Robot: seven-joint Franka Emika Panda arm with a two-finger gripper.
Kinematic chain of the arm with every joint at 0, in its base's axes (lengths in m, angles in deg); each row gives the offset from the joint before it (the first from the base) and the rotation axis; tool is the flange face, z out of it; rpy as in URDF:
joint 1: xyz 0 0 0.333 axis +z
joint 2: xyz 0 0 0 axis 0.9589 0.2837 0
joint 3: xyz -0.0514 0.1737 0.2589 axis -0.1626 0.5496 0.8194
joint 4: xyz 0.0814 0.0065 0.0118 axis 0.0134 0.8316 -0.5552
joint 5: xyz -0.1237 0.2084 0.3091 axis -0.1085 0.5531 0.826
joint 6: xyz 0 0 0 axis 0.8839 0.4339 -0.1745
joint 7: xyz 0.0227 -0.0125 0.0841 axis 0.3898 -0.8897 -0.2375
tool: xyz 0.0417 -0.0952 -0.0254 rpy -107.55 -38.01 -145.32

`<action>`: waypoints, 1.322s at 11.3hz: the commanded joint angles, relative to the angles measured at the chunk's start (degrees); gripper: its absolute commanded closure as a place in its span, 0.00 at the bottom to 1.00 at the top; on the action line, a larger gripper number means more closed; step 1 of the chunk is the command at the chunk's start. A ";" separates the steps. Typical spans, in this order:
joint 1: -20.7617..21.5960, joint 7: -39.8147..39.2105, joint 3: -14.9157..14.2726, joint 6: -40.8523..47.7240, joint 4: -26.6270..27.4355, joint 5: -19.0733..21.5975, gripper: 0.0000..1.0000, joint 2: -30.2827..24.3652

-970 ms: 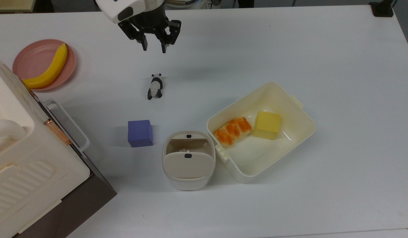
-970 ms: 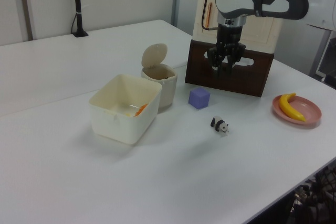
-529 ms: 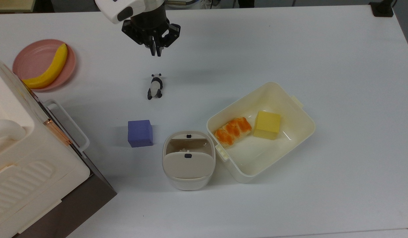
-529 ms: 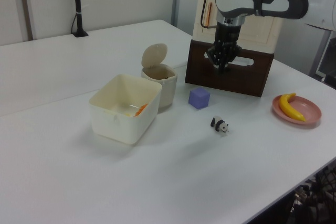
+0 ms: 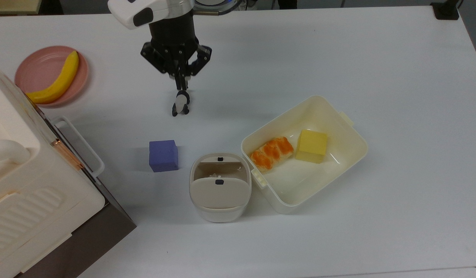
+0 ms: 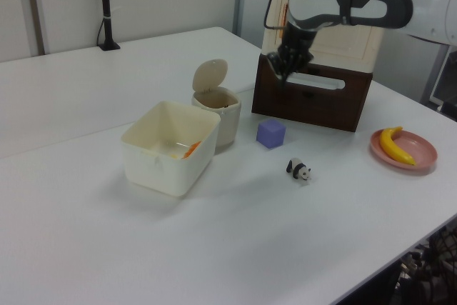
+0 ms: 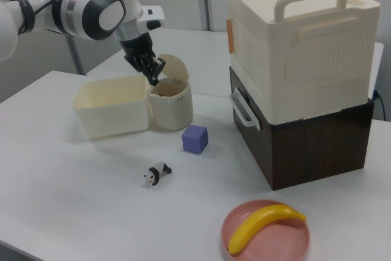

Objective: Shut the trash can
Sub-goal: 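Move the gripper over the small cream trash can's open lid, then push the raised lid down onto the trash can rim with the gripper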

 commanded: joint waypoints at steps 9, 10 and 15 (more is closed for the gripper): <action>7.44 13.89 -0.75 -38.20 -23.96 0.39 1.00 26.47; 7.44 13.71 -0.75 -37.50 -23.44 0.39 1.00 26.49; 7.00 4.59 -1.97 -12.58 -23.09 1.00 1.00 24.21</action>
